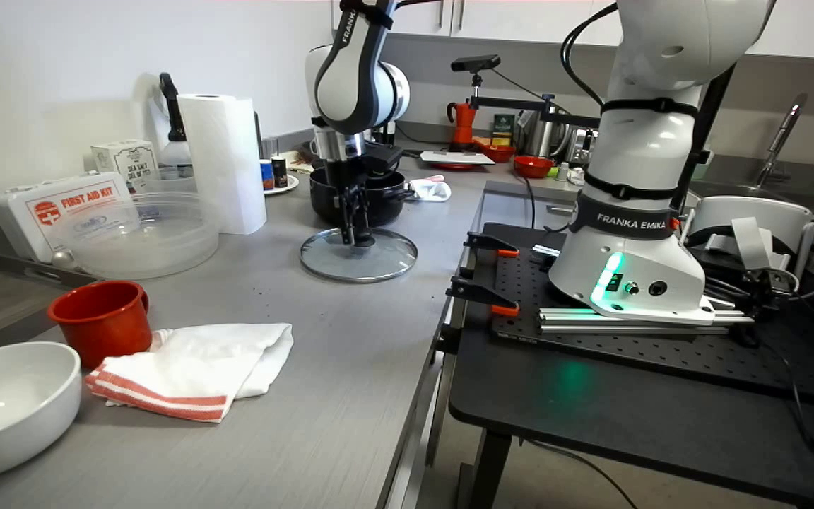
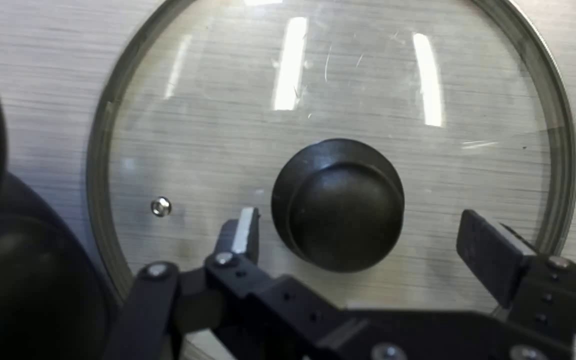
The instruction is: Put the glass lid on the pot
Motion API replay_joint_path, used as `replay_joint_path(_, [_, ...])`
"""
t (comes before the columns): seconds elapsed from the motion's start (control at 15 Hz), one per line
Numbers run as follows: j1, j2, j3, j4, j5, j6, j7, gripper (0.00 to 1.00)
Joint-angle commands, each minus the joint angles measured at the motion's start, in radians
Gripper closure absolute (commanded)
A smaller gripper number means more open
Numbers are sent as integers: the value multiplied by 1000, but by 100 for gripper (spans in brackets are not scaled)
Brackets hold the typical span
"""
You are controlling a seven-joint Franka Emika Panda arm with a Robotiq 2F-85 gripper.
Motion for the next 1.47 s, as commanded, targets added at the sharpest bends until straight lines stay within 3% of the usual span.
replay_joint_path(0.0, [-10,-12,13,-17,8,8,-6,26])
replay_joint_path(0.13, [-11,-12,14,-17,9,7,-7,31])
replay_joint_path(0.4, [-13,-15,15,-17,10,7,-8,62])
replay_joint_path(0.6, [-15,-25,16,-19,12,7,-9,75])
replay_joint_path(0.93, [-10,-52,18,-32,8,4,-11,75])
replay_joint_path(1.4, [51,-166,55,-59,-30,-30,-13,75])
